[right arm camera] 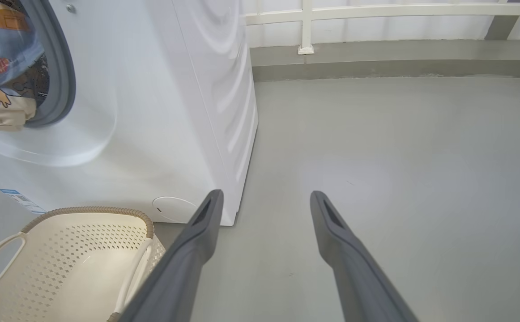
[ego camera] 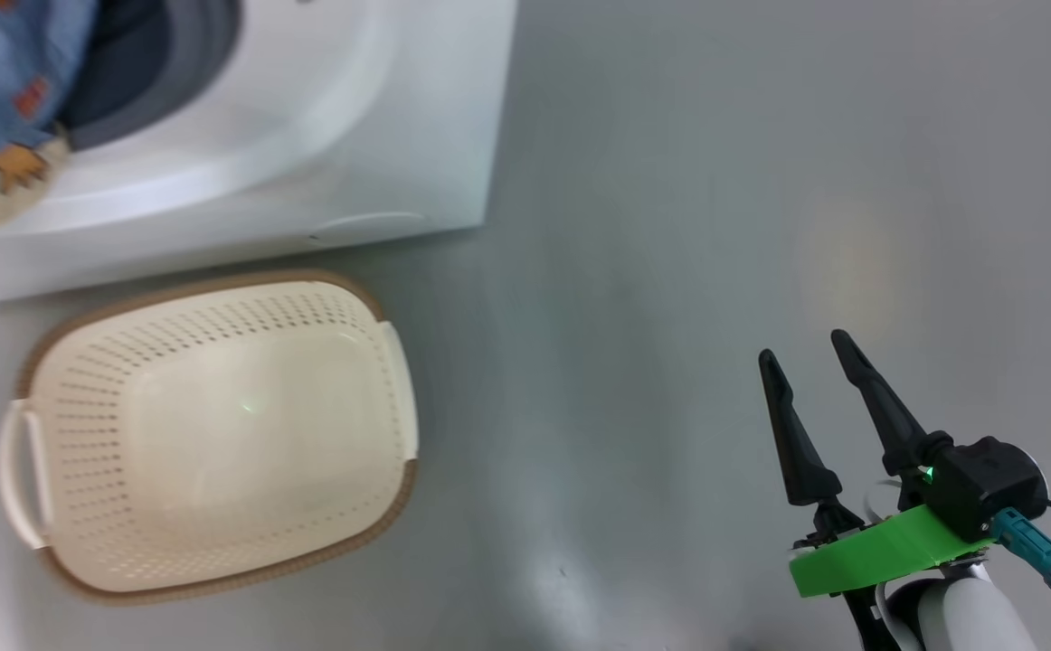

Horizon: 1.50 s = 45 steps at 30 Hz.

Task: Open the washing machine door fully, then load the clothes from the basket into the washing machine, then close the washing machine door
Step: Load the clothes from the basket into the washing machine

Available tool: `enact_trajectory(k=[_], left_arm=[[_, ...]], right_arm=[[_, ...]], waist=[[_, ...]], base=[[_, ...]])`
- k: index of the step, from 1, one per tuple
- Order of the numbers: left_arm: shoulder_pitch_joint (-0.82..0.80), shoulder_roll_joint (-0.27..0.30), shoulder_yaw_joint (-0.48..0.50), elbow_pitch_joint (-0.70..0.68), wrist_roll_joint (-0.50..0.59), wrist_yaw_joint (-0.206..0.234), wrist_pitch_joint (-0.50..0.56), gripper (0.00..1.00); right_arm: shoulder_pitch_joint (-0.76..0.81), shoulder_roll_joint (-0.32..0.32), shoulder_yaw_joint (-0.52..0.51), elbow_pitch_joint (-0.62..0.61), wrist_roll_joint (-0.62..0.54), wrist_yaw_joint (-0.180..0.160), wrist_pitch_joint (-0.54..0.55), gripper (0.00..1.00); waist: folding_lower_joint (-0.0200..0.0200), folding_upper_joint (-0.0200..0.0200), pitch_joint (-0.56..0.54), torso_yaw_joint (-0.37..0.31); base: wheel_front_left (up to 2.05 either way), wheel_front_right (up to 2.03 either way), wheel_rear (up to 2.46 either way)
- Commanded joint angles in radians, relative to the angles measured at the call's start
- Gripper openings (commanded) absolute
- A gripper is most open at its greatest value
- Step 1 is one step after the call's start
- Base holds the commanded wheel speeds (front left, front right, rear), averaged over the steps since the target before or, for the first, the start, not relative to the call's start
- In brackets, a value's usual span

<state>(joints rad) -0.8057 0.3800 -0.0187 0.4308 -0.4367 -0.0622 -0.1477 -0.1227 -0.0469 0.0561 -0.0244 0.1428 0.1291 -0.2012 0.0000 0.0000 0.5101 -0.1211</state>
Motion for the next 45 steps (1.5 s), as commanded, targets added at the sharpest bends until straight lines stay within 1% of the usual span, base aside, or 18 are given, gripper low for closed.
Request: enact_trajectory(k=[1, 5, 7, 8, 9, 14, 20, 24, 25, 34, 40, 45], left_arm=[[-0.065, 0.072, 0.031, 0.002, 0.011, -0.005, 0.012, 0.0], [-0.166, 0.113, 0.029, 0.066, 0.021, -0.01, 0.027, 0.0], [-0.192, 0.124, 0.029, 0.083, 0.025, -0.01, 0.028, 0.0], [-0.246, 0.144, 0.03, 0.12, 0.031, -0.011, 0.024, 0.0], [-0.272, 0.152, 0.028, 0.137, 0.035, -0.011, 0.022, 0.0], [-0.399, 0.186, 0.007, 0.215, 0.066, -0.015, 0.0, 0.0], [-0.529, 0.205, -0.014, 0.314, 0.096, -0.006, -0.039, 0.0], [-0.627, 0.241, -0.029, 0.376, 0.113, -0.015, -0.038, 0.0], [-0.681, 0.264, -0.038, 0.403, 0.12, -0.024, -0.033, 0.0], [-0.902, 0.351, -0.101, 0.492, 0.176, -0.046, -0.007, 0.0], [-1.001, 0.365, -0.121, 0.541, 0.198, -0.03, -0.033, 0.0], [-1.021, 0.351, -0.156, 0.594, 0.203, -0.047, -0.029, 0.0]], right_arm=[[-0.012, -0.003, 0.033, -0.011, 0.022, 0.002, -0.018, 1.0], [-0.028, -0.003, 0.052, 0.012, 0.041, 0.002, -0.036, 1.0], [-0.032, -0.003, 0.057, 0.018, 0.046, 0.002, -0.04, 1.0], [-0.039, -0.003, 0.065, 0.028, 0.056, 0.002, -0.046, 1.0], [-0.042, -0.003, 0.07, 0.033, 0.06, 0.002, -0.049, 1.0], [-0.055, -0.003, 0.088, 0.053, 0.08, 0.002, -0.057, 1.0], [-0.065, -0.003, 0.115, 0.058, 0.106, 0.002, -0.06, 1.0], [-0.067, -0.003, 0.122, 0.049, 0.119, 0.002, -0.06, 1.0], [-0.068, -0.003, 0.127, 0.045, 0.124, 0.002, -0.06, 1.0], [-0.083, -0.003, 0.151, 0.033, 0.152, 0.002, -0.06, 1.0], [-0.097, -0.003, 0.16, 0.032, 0.162, 0.002, -0.06, 1.0], [-0.104, -0.003, 0.16, 0.033, 0.163, 0.002, -0.06, 1.0]], waist=[[0.0, 0.0, 0.087, -0.082], [0.0, 0.0, 0.125, -0.122], [0.0, 0.0, 0.133, -0.132], [0.0, 0.0, 0.149, -0.152], [0.0, 0.0, 0.156, -0.16], [0.0, 0.0, 0.194, -0.2], [0.0, 0.0, 0.228, -0.239], [0.0, 0.0, 0.253, -0.262], [0.0, 0.0, 0.266, -0.272], [0.0, 0.0, 0.324, -0.299], [0.0, 0.0, 0.346, -0.303], [0.0, 0.0, 0.354, -0.296]], base=[[0.0, 0.0, 0.0], [0.0, 0.0, 0.0], [0.0, 0.0, 0.0], [0.0, 0.0, 0.0], [0.0, 0.0, 0.0], [0.0, 0.0, 0.0], [0.0, 0.0, 0.0], [0.0, 0.0, 0.0], [0.0, 0.0, 0.0], [0.0, 0.0, 0.0], [0.0, 0.0, 0.0], [0.0, 0.0, 0.0]])
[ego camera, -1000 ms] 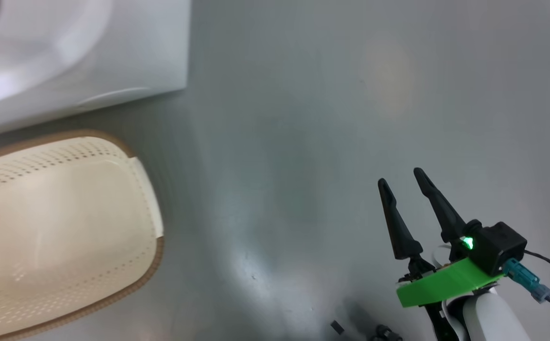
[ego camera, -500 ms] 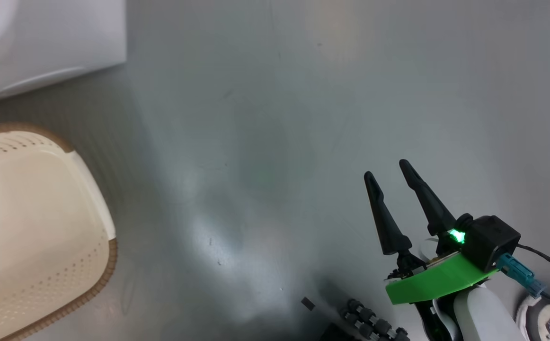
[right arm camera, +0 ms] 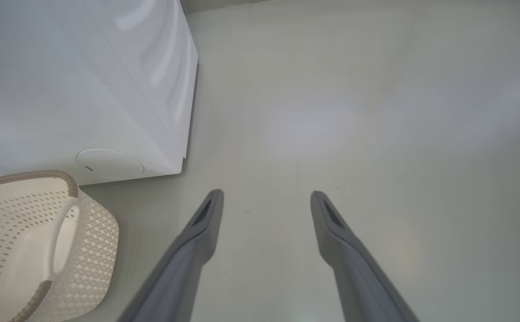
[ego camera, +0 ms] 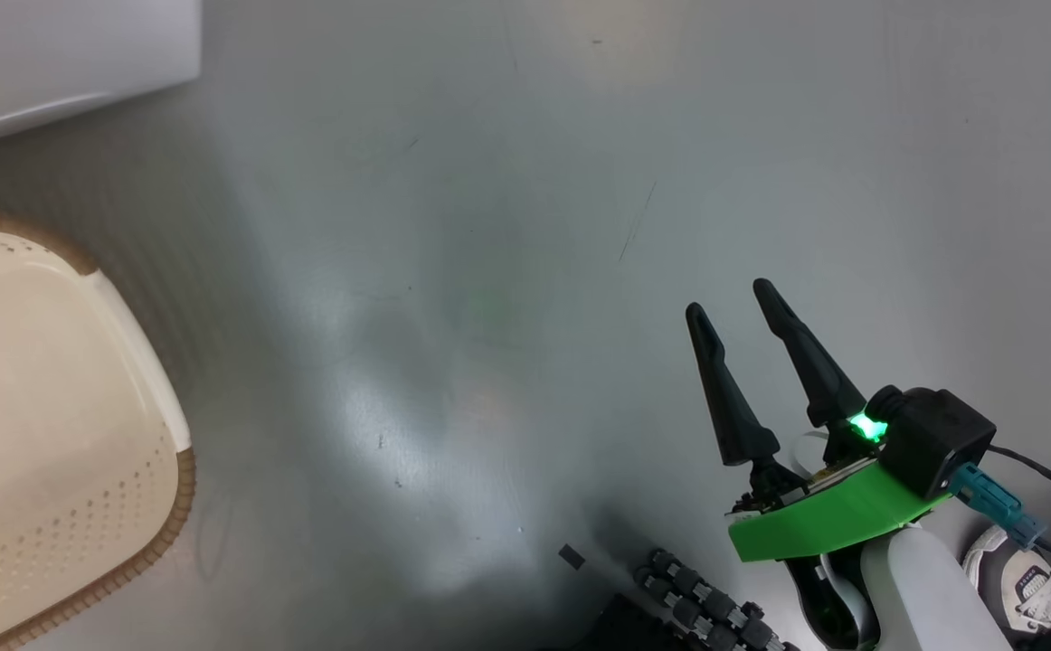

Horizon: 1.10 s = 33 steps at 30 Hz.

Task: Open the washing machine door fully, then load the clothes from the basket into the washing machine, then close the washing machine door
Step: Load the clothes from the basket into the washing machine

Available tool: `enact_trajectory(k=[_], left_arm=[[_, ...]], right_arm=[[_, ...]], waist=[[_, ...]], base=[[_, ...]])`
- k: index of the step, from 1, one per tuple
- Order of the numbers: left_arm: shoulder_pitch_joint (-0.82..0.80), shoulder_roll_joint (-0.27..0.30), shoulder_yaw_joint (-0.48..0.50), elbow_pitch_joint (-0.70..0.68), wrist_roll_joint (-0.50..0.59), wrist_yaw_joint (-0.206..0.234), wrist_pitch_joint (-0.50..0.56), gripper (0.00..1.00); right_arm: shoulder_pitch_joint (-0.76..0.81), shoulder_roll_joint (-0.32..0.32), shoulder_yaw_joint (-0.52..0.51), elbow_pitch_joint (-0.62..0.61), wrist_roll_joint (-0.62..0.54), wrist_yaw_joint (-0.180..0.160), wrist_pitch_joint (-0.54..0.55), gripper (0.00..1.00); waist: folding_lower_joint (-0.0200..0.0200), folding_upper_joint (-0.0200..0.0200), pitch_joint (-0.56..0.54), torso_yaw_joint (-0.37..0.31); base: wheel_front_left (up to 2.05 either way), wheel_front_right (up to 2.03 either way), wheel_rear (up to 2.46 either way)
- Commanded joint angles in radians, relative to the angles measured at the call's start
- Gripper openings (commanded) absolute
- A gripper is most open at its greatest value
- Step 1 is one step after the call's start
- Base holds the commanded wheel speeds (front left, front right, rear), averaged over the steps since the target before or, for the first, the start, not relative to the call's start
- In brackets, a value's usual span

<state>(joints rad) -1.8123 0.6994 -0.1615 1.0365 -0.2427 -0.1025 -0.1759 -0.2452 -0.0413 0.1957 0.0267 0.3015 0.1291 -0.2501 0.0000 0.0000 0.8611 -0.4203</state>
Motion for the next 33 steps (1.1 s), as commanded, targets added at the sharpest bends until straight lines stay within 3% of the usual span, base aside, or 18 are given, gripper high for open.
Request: enact_trajectory(k=[1, 6, 7, 8, 9, 20, 33], left_arm=[[-0.015, 0.027, -0.017, -0.003, 0.007, -0.009, -0.003, 0.0], [-0.015, 0.011, -0.034, 0.03, -0.007, -0.018, -0.003, 0.0], [-0.016, 0.007, -0.036, 0.038, -0.013, -0.02, -0.002, 0.07], [-0.016, 0.004, -0.041, 0.043, -0.015, -0.021, -0.005, 0.7], [-0.017, 0.004, -0.045, 0.048, -0.015, -0.022, -0.009, 1.0], [0.003, -0.031, -0.088, 0.107, -0.056, -0.028, -0.043, 1.0], [0.205, -0.099, -0.196, 0.074, -0.158, -0.028, -0.083, 1.0]], right_arm=[[0.017, -0.009, 0.02, -0.018, 0.004, 0.002, -0.012, 1.0], [0.011, -0.009, 0.019, -0.019, 0.0, 0.002, -0.012, 1.0], [0.01, -0.009, 0.019, -0.019, -0.002, 0.002, -0.012, 1.0], [0.009, -0.009, 0.019, -0.02, -0.004, 0.002, -0.012, 1.0], [0.008, -0.009, 0.019, -0.019, -0.004, 0.002, -0.012, 1.0], [0.0, -0.009, 0.006, -0.013, -0.018, 0.002, -0.012, 1.0], [-0.004, -0.009, -0.043, -0.011, -0.093, 0.002, -0.012, 1.0]], waist=[[0.0, 0.0, 0.004, 0.005], [0.0, 0.0, 0.006, 0.01], [0.0, 0.0, 0.006, 0.012], [0.0, 0.0, 0.005, 0.013], [0.0, 0.0, 0.004, 0.015], [0.0, 0.0, -0.031, 0.052], [0.0, 0.0, -0.13, 0.159]], base=[[0.0, 0.0, 0.0], [0.0, 0.0, 0.0], [0.0, 0.0, 0.0], [0.0, 0.0, 0.0], [0.0, 0.0, 0.0], [0.0, 0.0, 0.0], [0.0, 0.0, 0.0]])
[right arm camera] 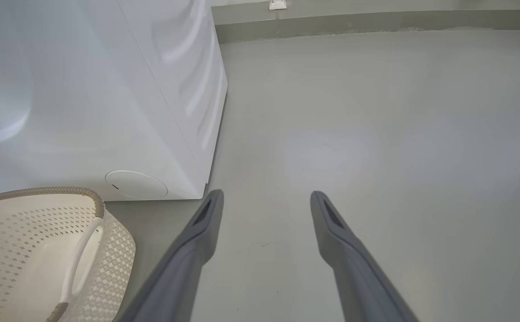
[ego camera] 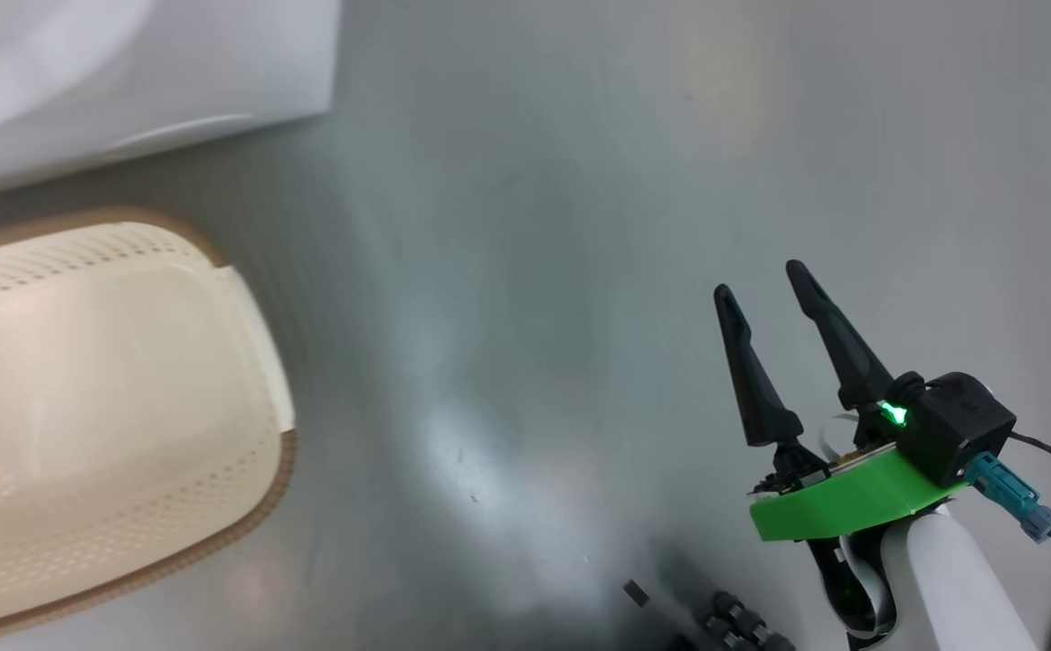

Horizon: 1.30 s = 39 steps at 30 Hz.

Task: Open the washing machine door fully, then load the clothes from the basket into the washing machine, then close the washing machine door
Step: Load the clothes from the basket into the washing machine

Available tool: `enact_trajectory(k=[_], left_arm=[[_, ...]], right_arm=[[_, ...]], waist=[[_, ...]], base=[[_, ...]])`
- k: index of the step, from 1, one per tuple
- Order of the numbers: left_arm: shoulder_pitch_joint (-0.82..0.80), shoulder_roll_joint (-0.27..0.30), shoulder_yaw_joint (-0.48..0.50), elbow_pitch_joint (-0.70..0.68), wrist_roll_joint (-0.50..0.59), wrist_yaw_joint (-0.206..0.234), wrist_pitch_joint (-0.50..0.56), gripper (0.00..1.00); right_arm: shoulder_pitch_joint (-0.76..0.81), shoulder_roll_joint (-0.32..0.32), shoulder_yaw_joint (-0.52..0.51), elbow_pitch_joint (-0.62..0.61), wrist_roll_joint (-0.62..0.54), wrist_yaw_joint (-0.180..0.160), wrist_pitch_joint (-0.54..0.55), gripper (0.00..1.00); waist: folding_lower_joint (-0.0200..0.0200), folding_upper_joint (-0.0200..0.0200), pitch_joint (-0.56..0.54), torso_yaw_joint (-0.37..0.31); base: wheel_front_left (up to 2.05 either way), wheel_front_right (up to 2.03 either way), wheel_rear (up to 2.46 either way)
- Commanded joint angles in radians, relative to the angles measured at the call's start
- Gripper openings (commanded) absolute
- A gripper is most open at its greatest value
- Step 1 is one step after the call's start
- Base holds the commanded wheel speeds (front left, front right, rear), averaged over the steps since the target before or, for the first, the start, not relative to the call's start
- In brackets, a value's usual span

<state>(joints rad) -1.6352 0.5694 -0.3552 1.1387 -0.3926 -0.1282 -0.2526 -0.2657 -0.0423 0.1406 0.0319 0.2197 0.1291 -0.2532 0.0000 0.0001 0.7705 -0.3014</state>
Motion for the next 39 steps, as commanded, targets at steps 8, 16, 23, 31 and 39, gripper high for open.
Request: enact_trajectory(k=[8, 16, 23, 31, 39], left_arm=[[0.218, -0.026, -0.04, -0.12, -0.1, -0.002, -0.009, 1.0], [0.388, -0.063, -0.041, -0.216, -0.128, -0.002, -0.009, 1.0], [0.608, -0.109, -0.028, -0.347, -0.128, -0.001, -0.009, 1.0], [0.843, -0.111, -0.008, -0.491, -0.137, 0.02, -0.009, 1.0], [1.075, -0.09, 0.01, -0.674, -0.162, 0.088, -0.006, 1.0]], right_arm=[[0.024, -0.008, -0.023, -0.006, -0.063, 0.002, -0.008, 1.0], [0.037, -0.008, -0.049, -0.014, -0.093, 0.002, 0.015, 1.0], [0.063, -0.008, -0.068, -0.037, -0.113, 0.002, 0.048, 1.0], [0.106, -0.008, -0.06, -0.041, -0.125, 0.002, 0.078, 1.0], [0.16, -0.008, -0.057, -0.045, -0.123, 0.002, 0.1, 1.0]], waist=[[0.0, -0.0001, -0.127, 0.118], [0.0, -0.0001, -0.213, 0.178], [0.0, -0.0001, -0.316, 0.246], [0.0, -0.0001, -0.431, 0.296], [0.0, -0.0001, -0.561, 0.332]], base=[[0.0, 0.0, 0.0], [0.0, 0.0, 0.0], [0.0, 0.0, 0.0], [0.0, 0.0, 0.0], [0.0, 0.0, 0.0]])
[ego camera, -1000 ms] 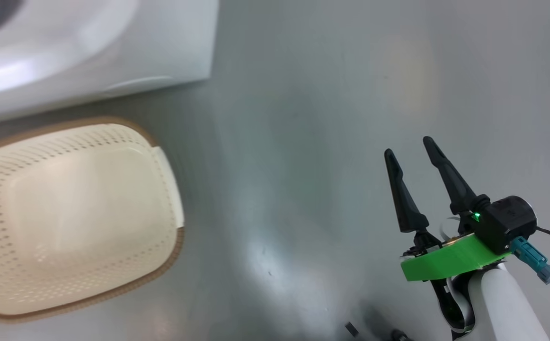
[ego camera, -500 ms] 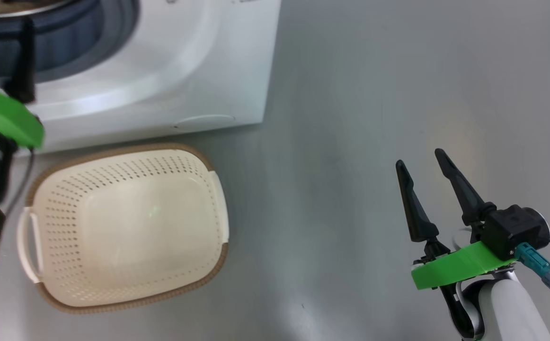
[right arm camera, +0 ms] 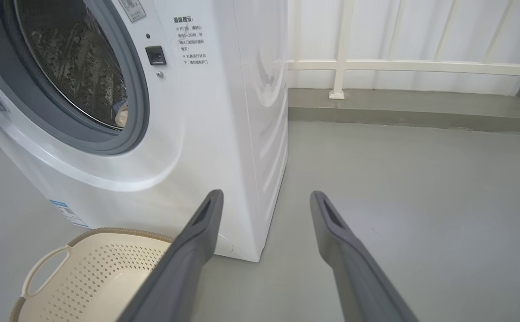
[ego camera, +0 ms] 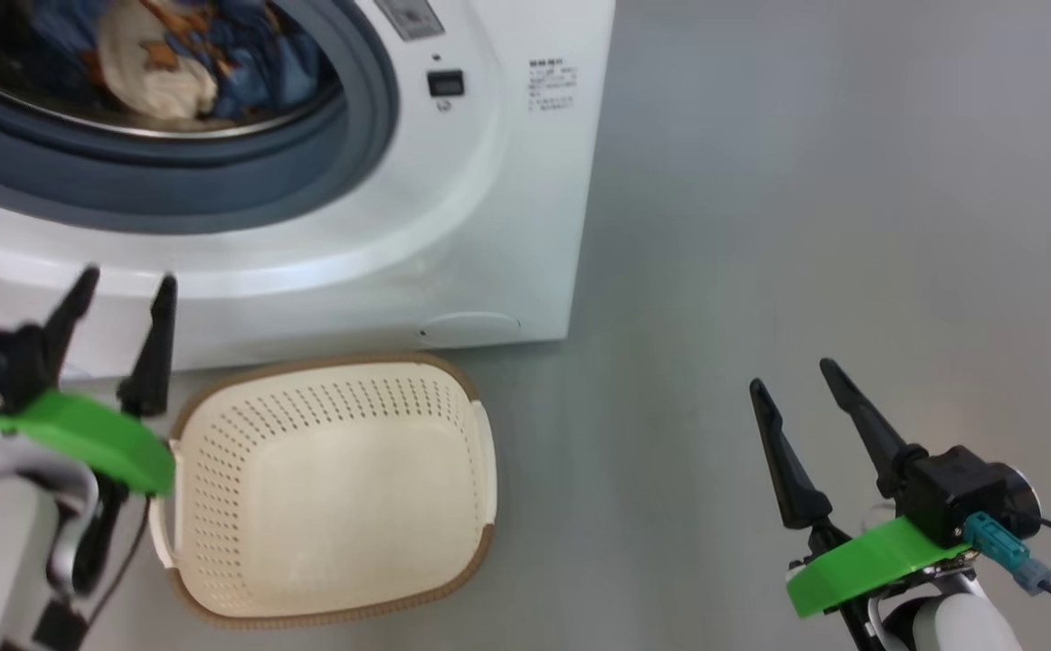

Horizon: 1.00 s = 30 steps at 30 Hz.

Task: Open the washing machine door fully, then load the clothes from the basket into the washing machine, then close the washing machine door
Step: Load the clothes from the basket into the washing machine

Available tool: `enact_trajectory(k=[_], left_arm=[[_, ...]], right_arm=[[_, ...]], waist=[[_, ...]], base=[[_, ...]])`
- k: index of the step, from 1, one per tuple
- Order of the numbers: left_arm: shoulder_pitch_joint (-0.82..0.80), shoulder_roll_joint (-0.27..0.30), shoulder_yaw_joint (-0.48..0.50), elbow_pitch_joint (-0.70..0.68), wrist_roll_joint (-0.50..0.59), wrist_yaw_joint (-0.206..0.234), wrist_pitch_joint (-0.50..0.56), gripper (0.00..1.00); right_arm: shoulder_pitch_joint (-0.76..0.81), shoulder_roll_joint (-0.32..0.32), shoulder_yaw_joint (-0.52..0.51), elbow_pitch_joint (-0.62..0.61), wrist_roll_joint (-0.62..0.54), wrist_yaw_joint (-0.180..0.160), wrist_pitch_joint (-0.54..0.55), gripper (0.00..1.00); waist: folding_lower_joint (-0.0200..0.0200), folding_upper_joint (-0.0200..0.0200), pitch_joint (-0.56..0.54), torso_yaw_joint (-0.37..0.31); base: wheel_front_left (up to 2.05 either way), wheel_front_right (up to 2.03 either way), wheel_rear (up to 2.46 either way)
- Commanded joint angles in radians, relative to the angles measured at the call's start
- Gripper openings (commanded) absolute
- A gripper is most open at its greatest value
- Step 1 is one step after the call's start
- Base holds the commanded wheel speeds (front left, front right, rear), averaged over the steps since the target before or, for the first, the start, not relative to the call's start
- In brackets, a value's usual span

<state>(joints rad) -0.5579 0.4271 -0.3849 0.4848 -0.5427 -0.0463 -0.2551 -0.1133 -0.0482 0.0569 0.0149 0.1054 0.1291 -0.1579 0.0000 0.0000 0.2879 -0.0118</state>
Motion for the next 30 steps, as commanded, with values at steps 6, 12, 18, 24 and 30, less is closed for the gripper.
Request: enact_trajectory(k=[6, 12, 18, 24, 30], left_arm=[[0.192, 0.064, 0.067, -0.183, -0.045, 0.089, 0.008, 1.0], [0.365, 0.06, 0.08, -0.338, -0.06, 0.177, 0.02, 1.0], [0.466, 0.05, 0.096, -0.448, -0.072, 0.239, 0.024, 1.0], [0.546, 0.006, 0.102, -0.52, -0.059, 0.294, 0.007, 1.0], [0.59, -0.038, 0.096, -0.54, -0.017, 0.301, -0.004, 1.0]], right_arm=[[0.055, -0.002, 0.025, -0.039, -0.002, 0.002, 0.021, 1.0], [0.108, -0.002, 0.021, -0.054, 0.006, 0.002, 0.035, 1.0], [0.132, -0.002, 0.02, -0.074, 0.014, 0.002, 0.044, 1.0], [0.155, -0.002, 0.016, -0.081, 0.032, 0.002, 0.041, 1.0], [0.168, -0.002, 0.009, -0.083, 0.047, 0.002, 0.029, 1.0]], waist=[[0.0, 0.0, -0.167, 0.055], [0.0, 0.0, -0.243, 0.068], [0.0, 0.0, -0.276, 0.07], [0.0, 0.0, -0.3, 0.062], [0.0, 0.0, -0.306, 0.05]], base=[[0.0, 0.0, 0.0], [0.0, 0.0, 0.0], [0.0, 0.0, 0.0], [0.0, 0.0, 0.0], [0.0, 0.0, 0.0]])
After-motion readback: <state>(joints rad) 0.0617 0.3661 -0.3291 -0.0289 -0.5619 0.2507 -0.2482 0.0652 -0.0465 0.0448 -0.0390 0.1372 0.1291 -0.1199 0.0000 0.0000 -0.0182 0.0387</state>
